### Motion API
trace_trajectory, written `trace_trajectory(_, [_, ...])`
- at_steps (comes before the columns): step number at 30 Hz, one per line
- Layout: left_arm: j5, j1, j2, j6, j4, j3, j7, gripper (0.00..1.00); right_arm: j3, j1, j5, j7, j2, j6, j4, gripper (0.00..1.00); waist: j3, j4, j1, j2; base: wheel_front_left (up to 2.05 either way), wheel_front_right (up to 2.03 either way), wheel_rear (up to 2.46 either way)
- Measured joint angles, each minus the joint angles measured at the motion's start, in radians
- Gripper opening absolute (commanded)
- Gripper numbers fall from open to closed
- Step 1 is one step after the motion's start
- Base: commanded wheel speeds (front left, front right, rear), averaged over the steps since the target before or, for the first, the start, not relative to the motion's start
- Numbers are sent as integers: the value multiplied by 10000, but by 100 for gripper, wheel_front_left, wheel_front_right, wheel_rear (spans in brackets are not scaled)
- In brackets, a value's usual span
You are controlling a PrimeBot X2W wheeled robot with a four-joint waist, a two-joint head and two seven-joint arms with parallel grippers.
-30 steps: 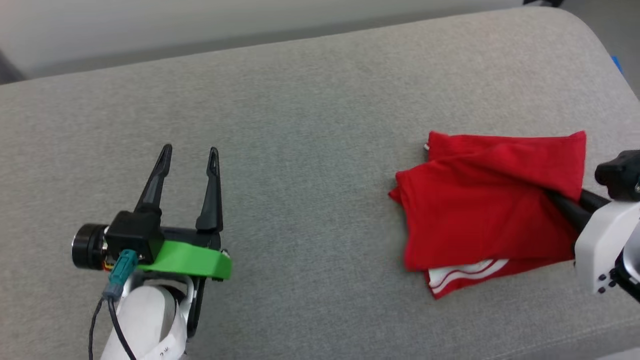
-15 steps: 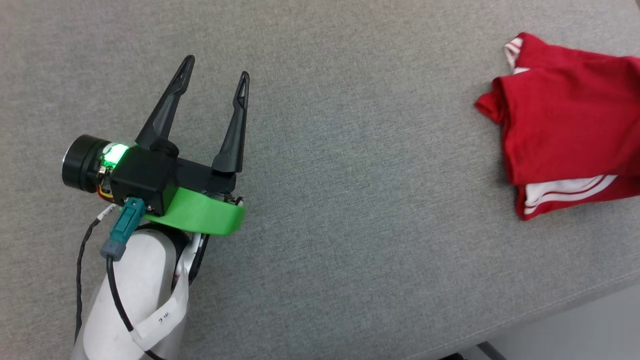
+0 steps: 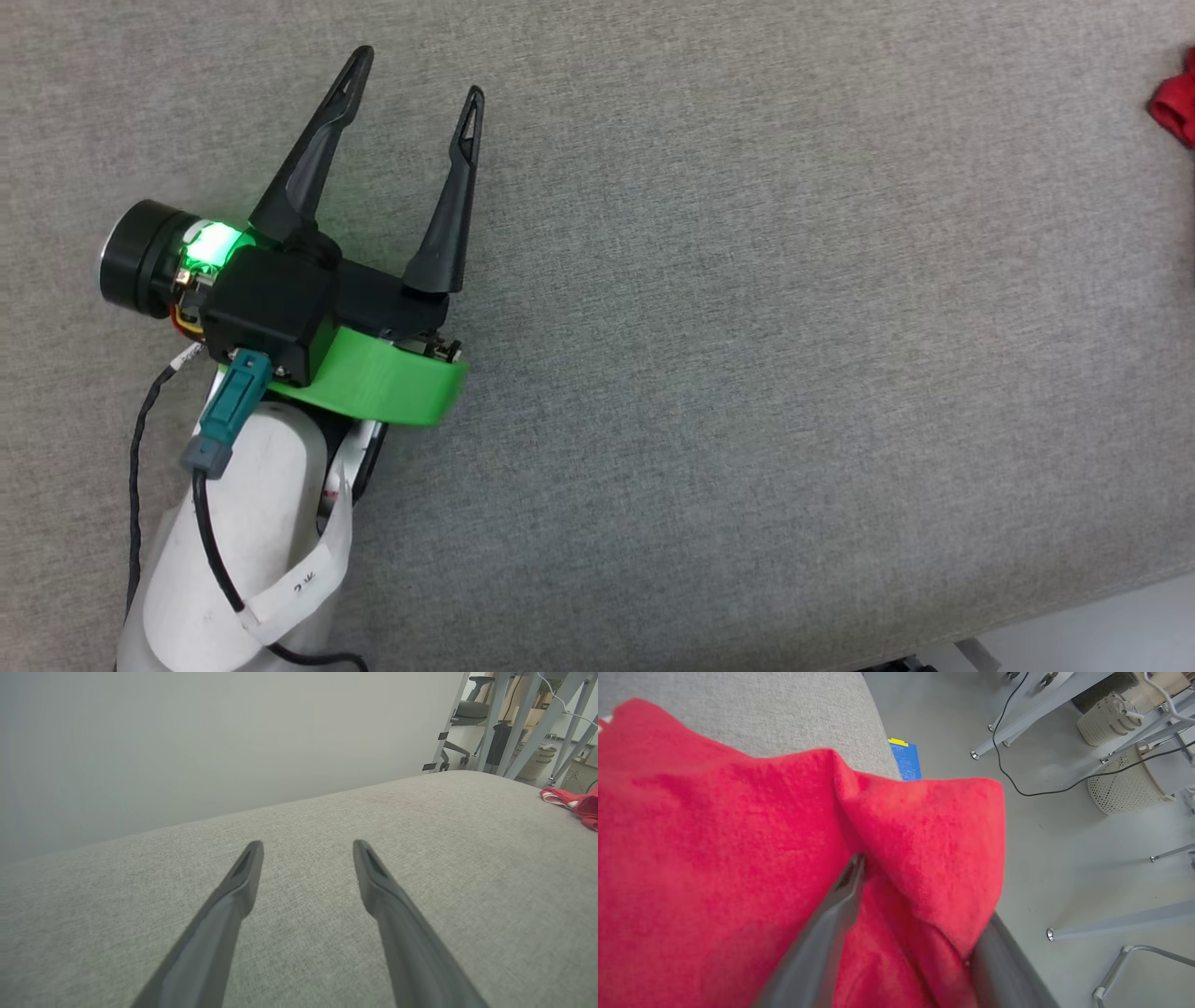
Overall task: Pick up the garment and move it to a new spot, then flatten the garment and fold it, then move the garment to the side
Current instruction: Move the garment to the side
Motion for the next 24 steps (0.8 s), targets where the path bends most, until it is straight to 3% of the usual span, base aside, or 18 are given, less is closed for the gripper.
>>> trace_trajectory(9, [-153,85,-48,130,508,40,-316,100,-1014,-440,-1522,-2389,351,0,1419,100,-415,236,-1,0,0,0,0])
trace_trajectory(18, [-583,1277,-314,479,1202,207,-813,100,-1592,500,-1421,-2736,328,-2,1258,100,-1602,444,-2,0,0,0,0])
trace_trajectory(24, [-932,2167,-529,763,1626,418,-1051,100,-1960,2108,-1212,-2738,533,-2,188,100,-2681,693,-3,0,0,0,0])
